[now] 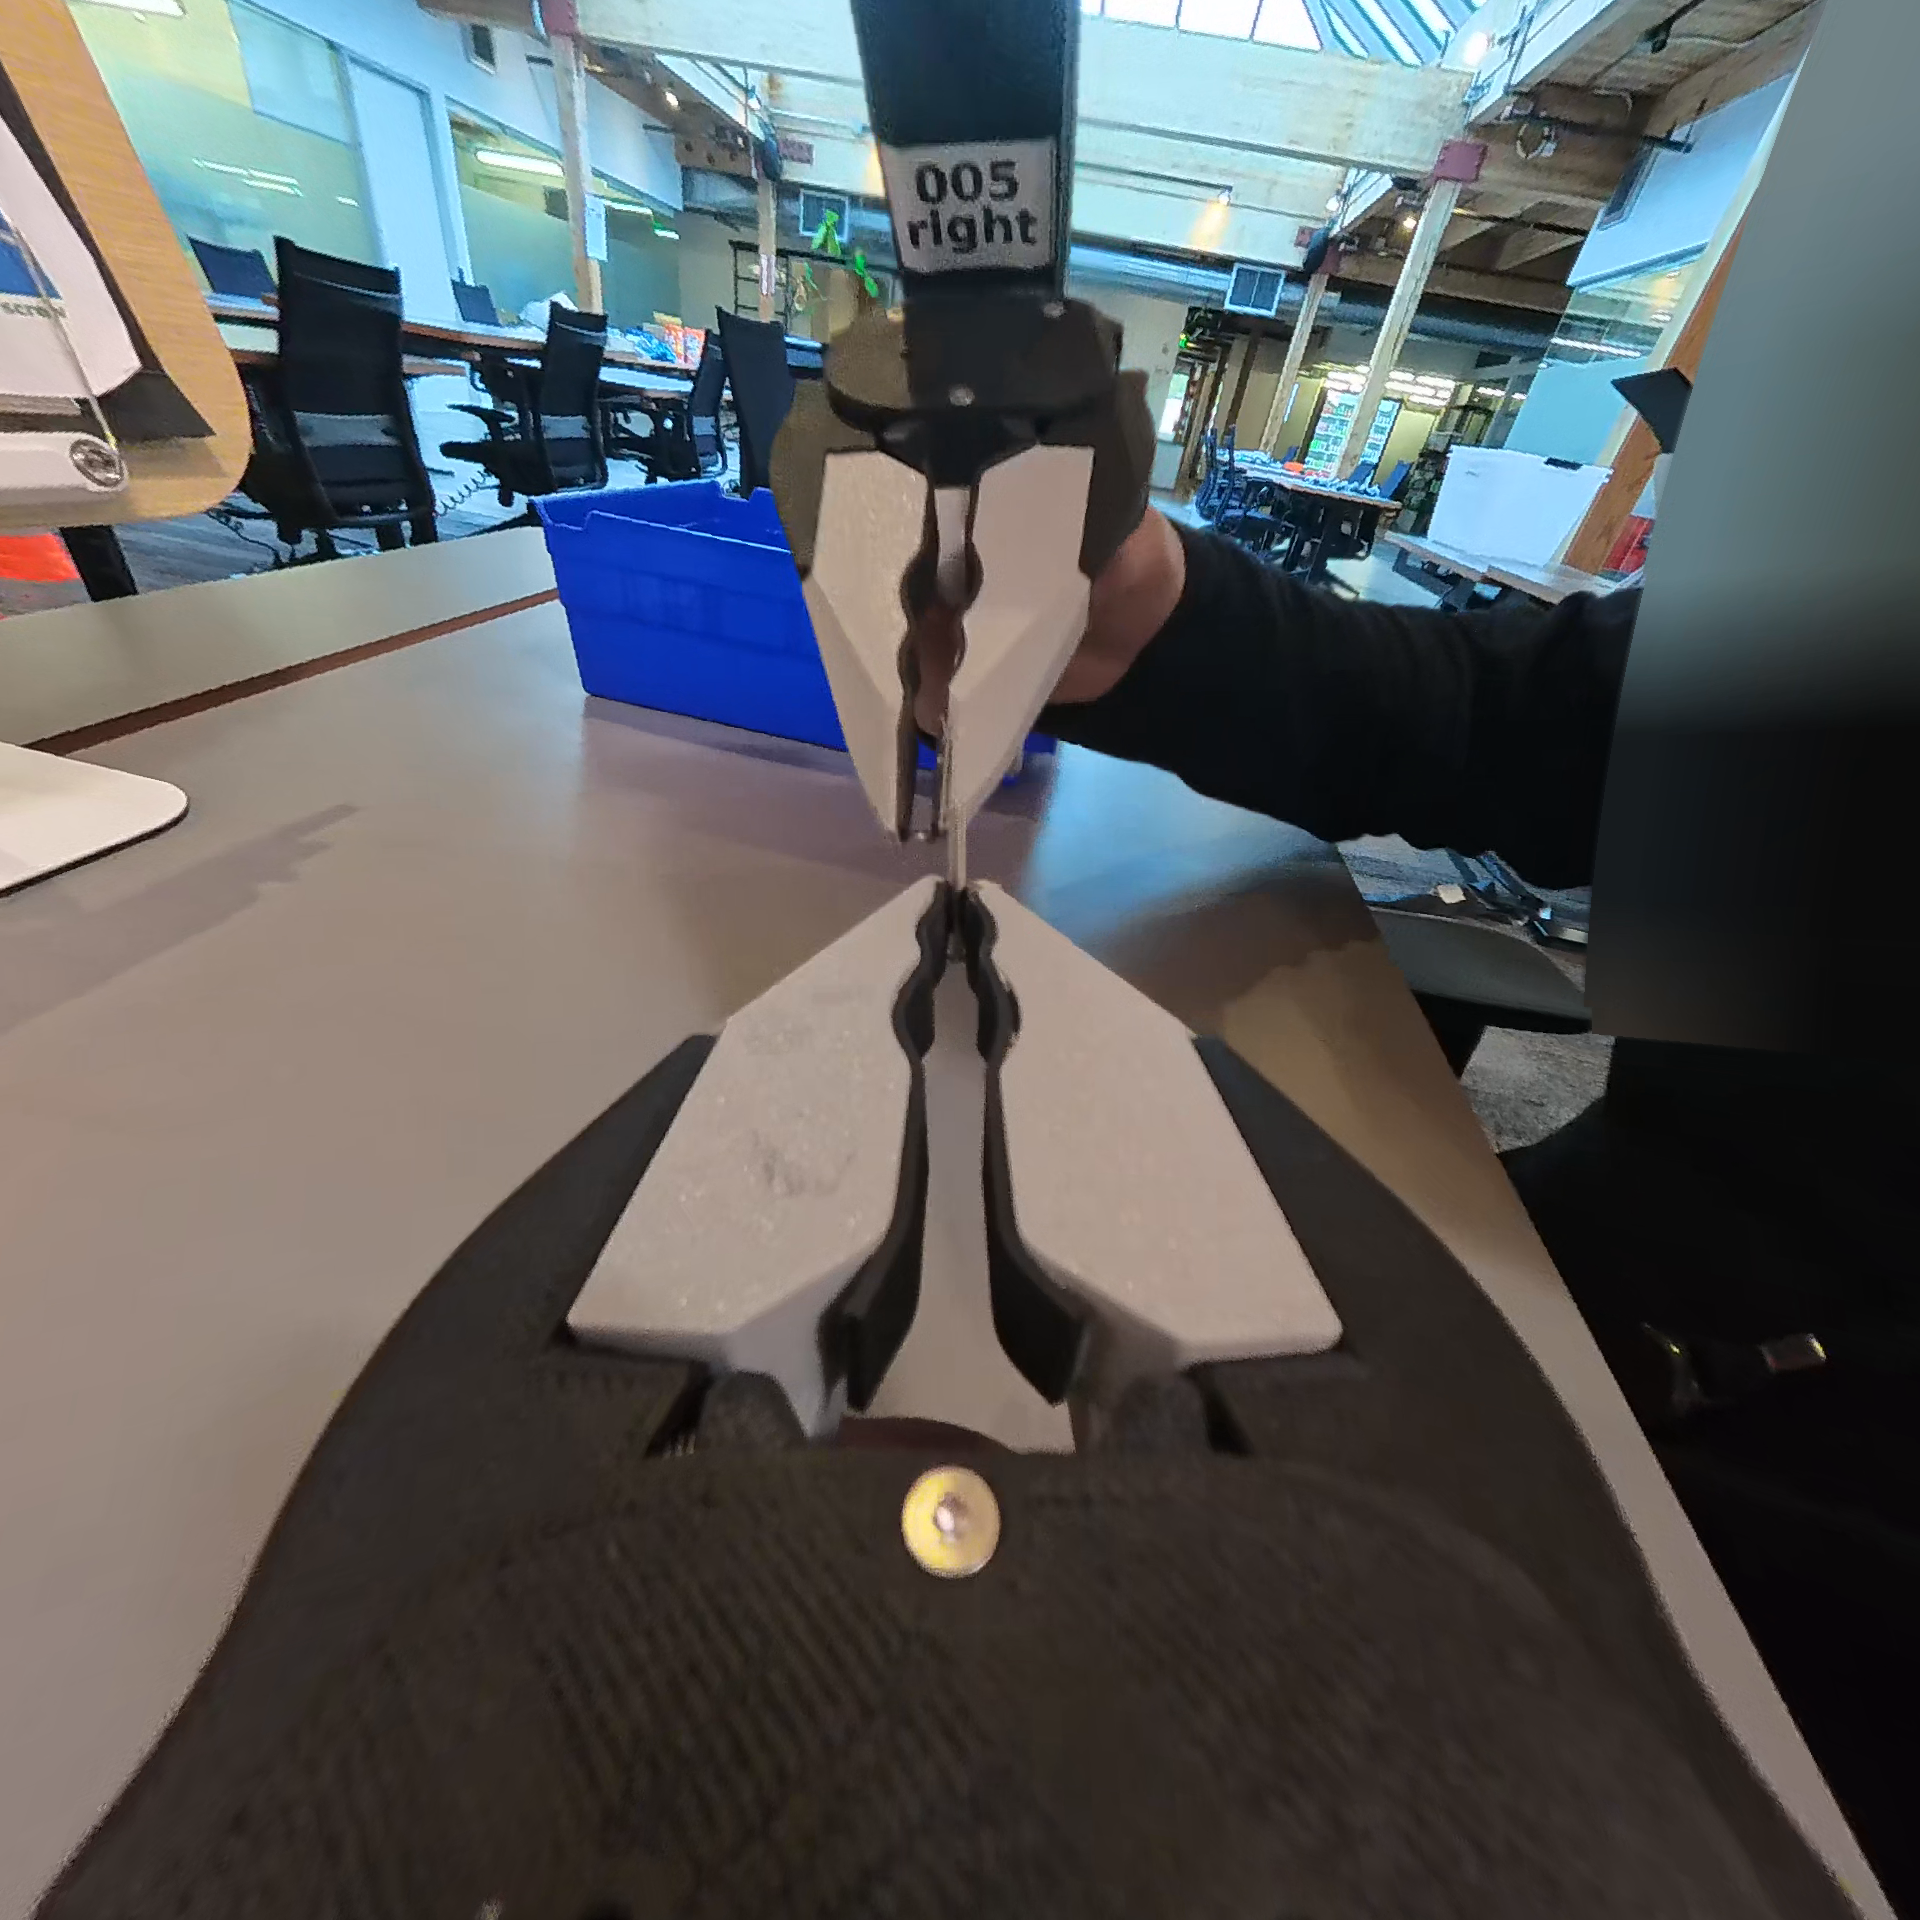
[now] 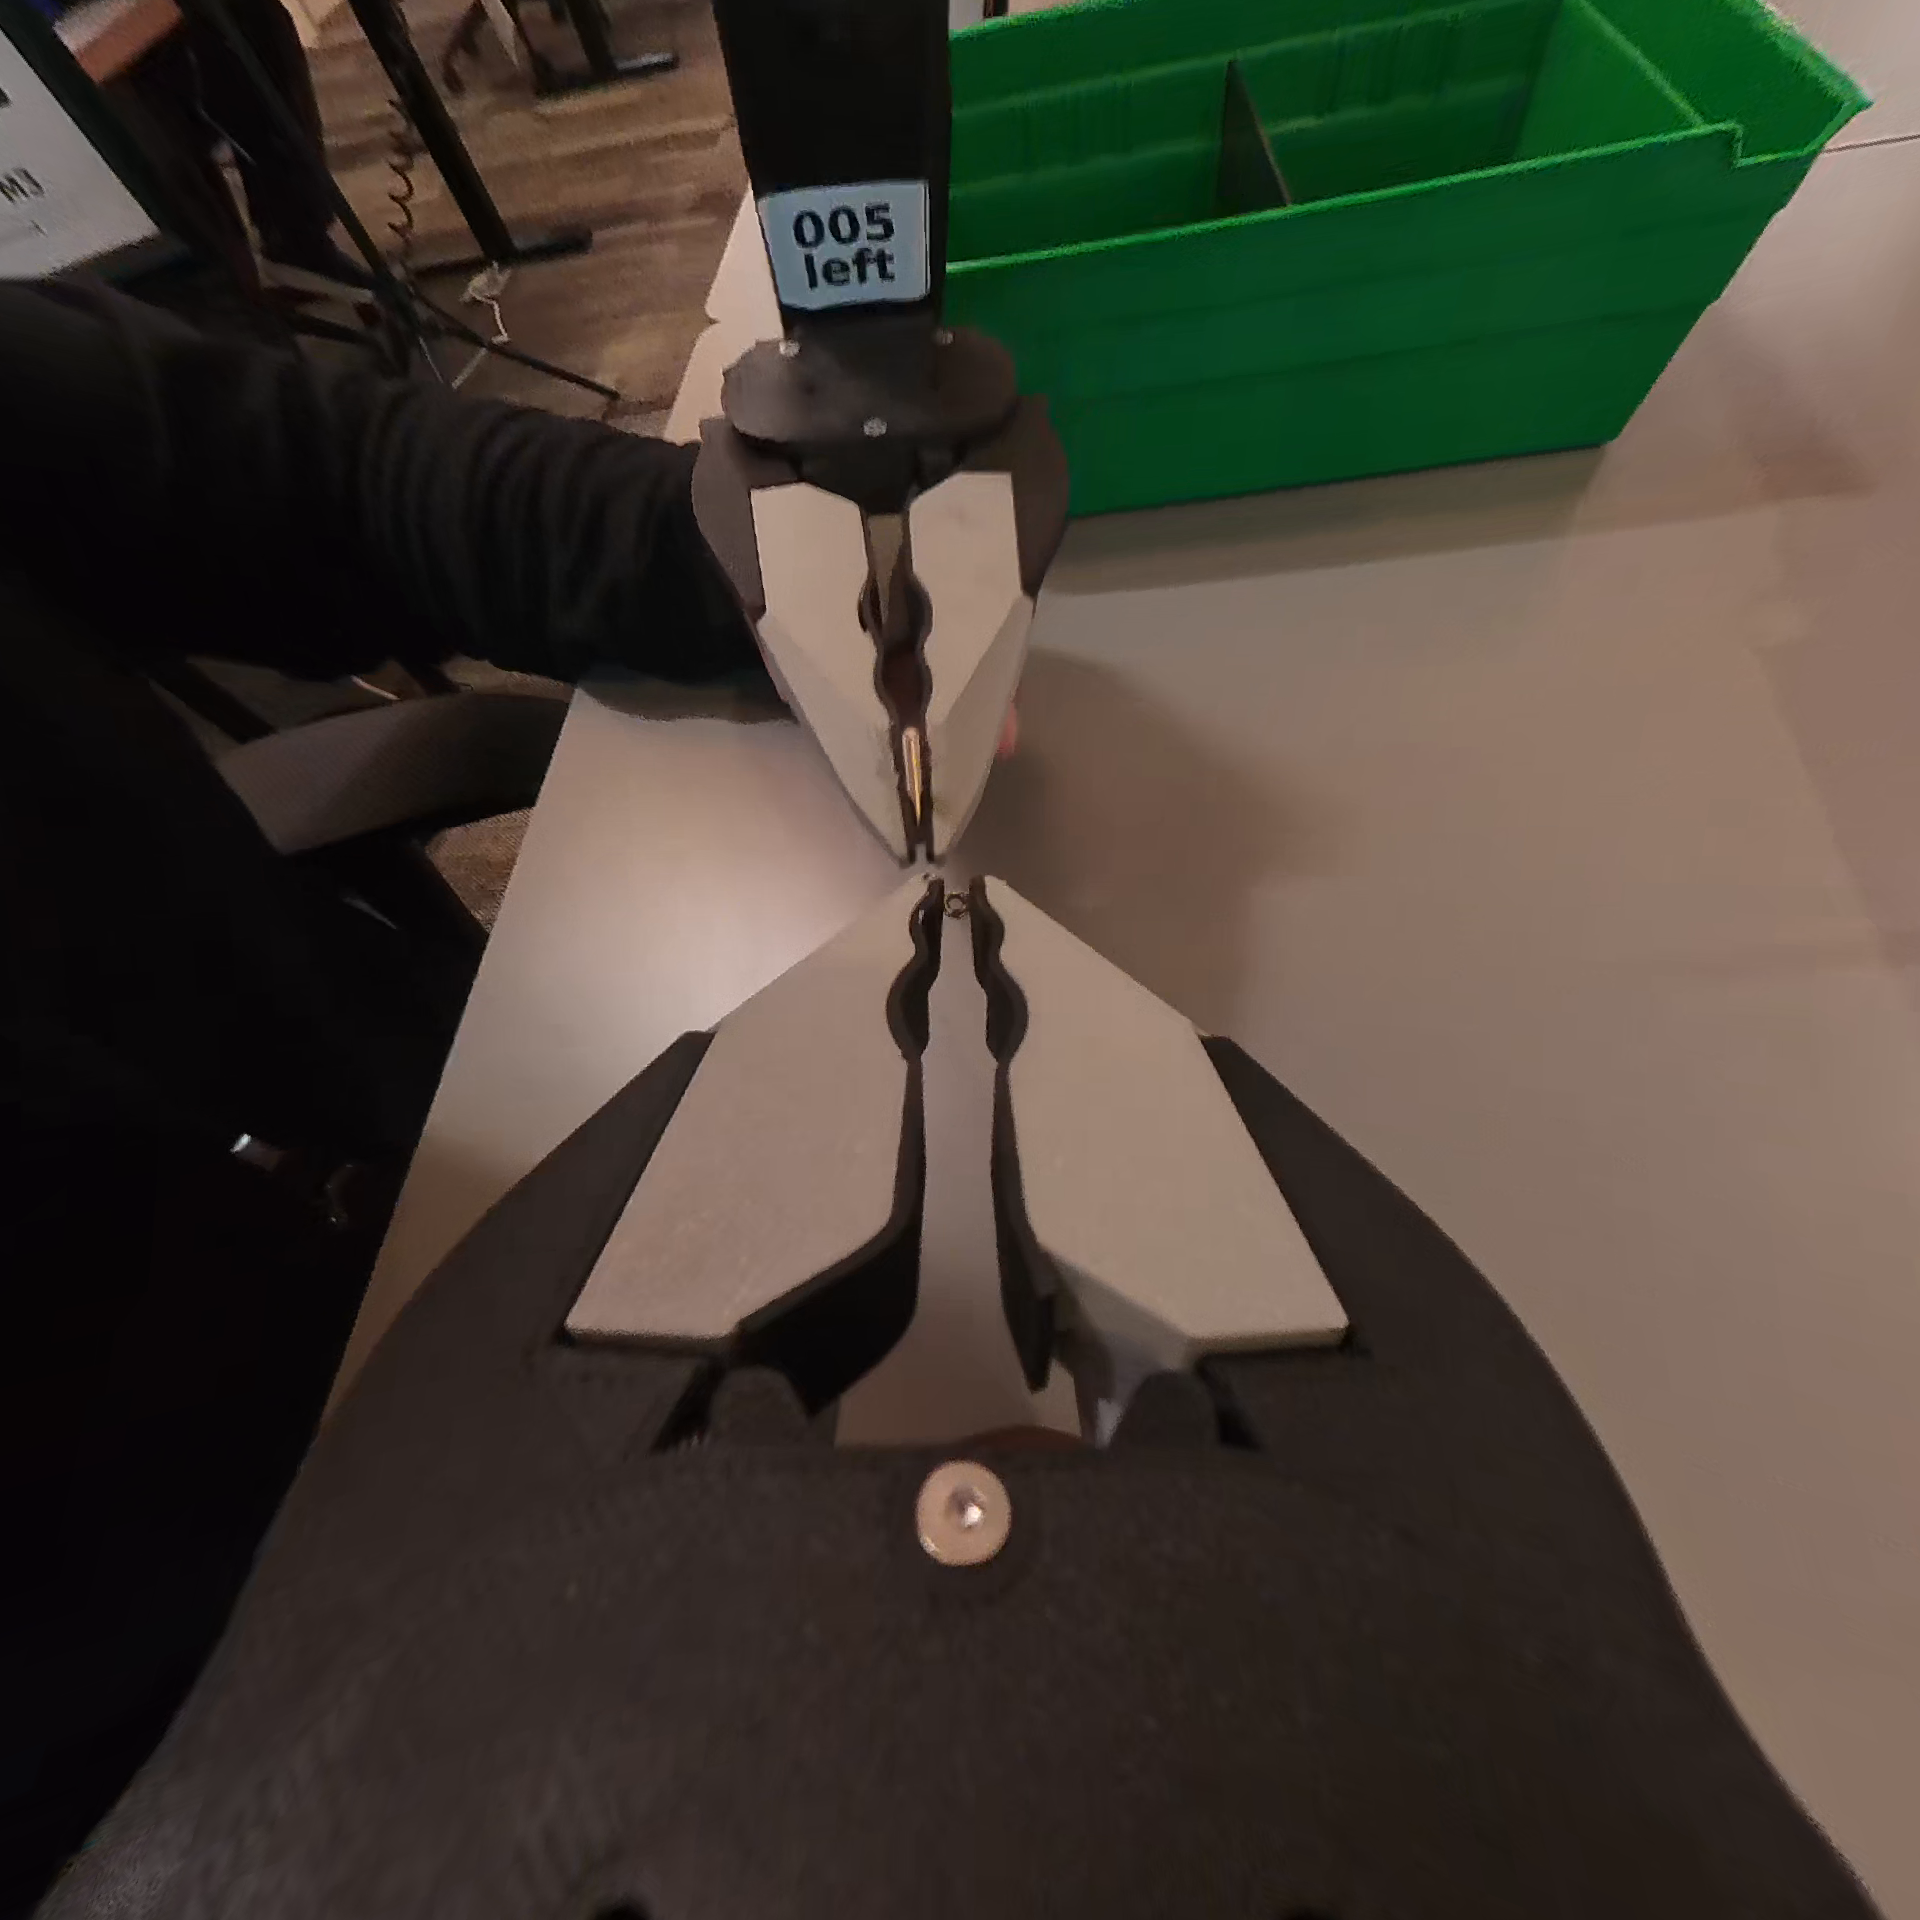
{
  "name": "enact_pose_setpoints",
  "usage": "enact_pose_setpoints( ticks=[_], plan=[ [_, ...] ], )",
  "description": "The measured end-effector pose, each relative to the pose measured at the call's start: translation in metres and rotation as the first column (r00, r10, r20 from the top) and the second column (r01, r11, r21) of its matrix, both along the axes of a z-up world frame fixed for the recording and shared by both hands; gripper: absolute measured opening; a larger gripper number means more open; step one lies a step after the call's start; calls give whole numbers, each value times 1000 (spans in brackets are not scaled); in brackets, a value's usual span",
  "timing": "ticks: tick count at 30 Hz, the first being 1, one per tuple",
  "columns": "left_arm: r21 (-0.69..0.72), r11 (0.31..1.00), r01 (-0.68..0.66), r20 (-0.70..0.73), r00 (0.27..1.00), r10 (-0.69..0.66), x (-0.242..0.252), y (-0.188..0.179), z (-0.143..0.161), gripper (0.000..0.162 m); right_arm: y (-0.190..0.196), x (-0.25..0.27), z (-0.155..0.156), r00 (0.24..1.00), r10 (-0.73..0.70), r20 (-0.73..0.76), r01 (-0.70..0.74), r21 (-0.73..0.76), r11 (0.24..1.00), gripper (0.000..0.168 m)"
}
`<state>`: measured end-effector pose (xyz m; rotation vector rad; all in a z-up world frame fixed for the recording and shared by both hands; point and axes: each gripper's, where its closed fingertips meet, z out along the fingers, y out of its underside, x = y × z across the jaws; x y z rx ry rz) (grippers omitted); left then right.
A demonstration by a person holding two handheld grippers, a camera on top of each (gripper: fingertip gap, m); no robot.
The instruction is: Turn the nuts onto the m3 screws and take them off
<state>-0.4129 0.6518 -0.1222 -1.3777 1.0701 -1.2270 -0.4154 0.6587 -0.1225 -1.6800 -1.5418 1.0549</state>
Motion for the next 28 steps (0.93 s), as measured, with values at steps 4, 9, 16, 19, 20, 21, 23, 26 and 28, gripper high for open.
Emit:
enact_pose_setpoints(
  ticks=[4, 9, 16, 19, 20, 21, 23, 26, 28],
  plan=[
    [1, 1000, -5, -16, 1000, 5, 1, 0, -2, 0, 3, -3, 10, 1000, 7, -12, -7, -16, 1000, 2],
    [-11, 1000, -26, -35, 999, 25, 1, 3, -5, 0, -1, -9, 26, 998, 43, -55, -47, -76, 996, 2],
    [-14, 1000, -28, -23, 999, 27, 1, 2, -2, 0, -2, -17, 34, 993, 48, -109, -64, -149, 987, 2],
    [-20, 1000, -24, -15, 1000, 24, 1, 1, 0, 0, -2, -19, 27, 995, 51, -87, -63, -146, 987, 2],
    [-20, 1000, -24, -16, 1000, 23, 1, 1, 0, 0, -2, -20, 26, 996, 52, -75, -62, -141, 988, 2],
    [-20, 1000, -24, -17, 1000, 23, 1, 0, 0, 0, -3, -21, 25, 996, 55, -66, -64, -136, 989, 2],
    [-18, 1000, -20, -20, 1000, 20, 1, -1, -1, 0, -4, -22, 27, 997, 65, -50, -71, -125, 990, 2],
    [-11, 1000, -23, -20, 1000, 23, 1, -1, 0, 0, -4, -22, 27, 997, 73, -18, -74, -99, 992, 2],
    [-13, 1000, -25, -15, 1000, 25, 0, -1, 1, 0, -5, -22, 26, 997, 79, 8, -78, -90, 993, 2]
  ],
)
